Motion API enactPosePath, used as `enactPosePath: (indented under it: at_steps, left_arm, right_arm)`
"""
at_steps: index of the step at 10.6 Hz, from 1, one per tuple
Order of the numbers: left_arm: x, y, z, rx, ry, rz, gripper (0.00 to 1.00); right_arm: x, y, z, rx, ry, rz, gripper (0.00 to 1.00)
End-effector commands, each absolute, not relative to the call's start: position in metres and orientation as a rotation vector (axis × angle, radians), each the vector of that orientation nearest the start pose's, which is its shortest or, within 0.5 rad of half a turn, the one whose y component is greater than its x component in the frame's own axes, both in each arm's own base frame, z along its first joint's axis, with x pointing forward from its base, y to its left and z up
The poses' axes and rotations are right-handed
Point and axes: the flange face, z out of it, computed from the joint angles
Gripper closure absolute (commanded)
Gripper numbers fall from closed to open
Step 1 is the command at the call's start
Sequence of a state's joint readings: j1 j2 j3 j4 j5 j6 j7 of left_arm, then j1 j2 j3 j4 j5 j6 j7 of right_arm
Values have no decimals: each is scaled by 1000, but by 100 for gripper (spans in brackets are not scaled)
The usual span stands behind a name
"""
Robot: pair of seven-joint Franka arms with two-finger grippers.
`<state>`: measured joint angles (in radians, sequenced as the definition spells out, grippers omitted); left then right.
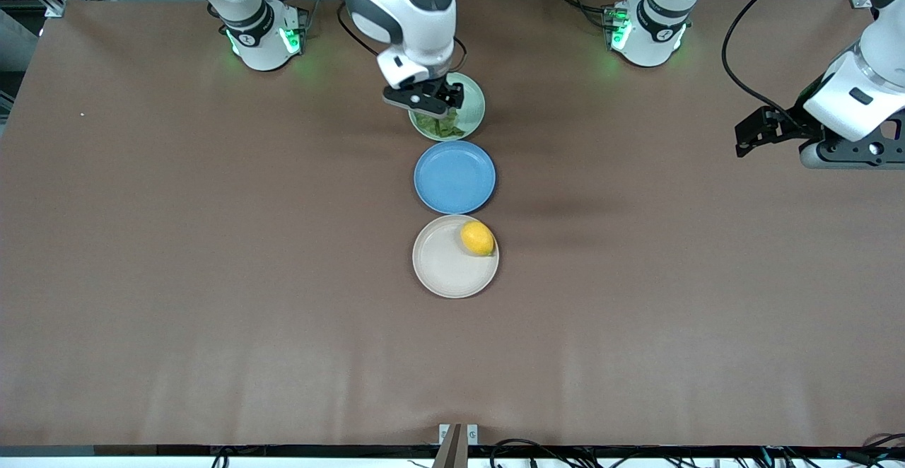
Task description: Place lemon and lettuce in plates
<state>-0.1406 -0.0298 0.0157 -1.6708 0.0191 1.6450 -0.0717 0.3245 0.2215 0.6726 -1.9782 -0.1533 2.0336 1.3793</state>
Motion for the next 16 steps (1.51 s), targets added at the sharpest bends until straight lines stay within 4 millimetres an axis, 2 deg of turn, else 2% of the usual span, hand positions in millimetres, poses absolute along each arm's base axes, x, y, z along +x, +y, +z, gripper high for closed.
enactPosePath:
  at_steps: [1,2,3,4,5,7,8,10,11,13,15,16]
  left_arm:
    - [547,-67,617,-3119,109,-15,0]
    - [547,-67,618,-3119,109,-17,0]
    - [547,-67,619,-3121,111,-19,0]
    - [547,-66,619,-3124,113,-21,0]
    - [548,-65,617,-3148,106,-16,0]
    - [549,-63,617,-3158,99,-20,0]
    - [550,-63,617,-3160,96,-19,0]
    - [549,-64,619,-3160,101,-24,0]
    - [549,-65,619,-3161,103,-24,0]
    - [548,-67,619,-3160,108,-26,0]
    - [548,-67,619,-3160,108,-27,0]
    - [548,-67,620,-3160,108,-27,0]
  right_arm:
    - [362,418,469,-3154,489,68,0]
    - [387,388,493,-3156,450,97,0]
    - [408,364,511,-3175,413,130,0]
    - [432,332,524,-3181,394,154,0]
    - [458,297,531,-3172,355,150,0]
    - [507,211,544,-3147,263,109,0]
    - [524,169,550,-3140,211,98,0]
    - [545,87,549,-3130,107,91,0]
    - [552,58,549,-3126,30,63,0]
    - [554,21,547,-3130,32,63,0]
    - [555,-4,549,-3132,0,55,0]
    - [556,-8,550,-3134,9,46,0]
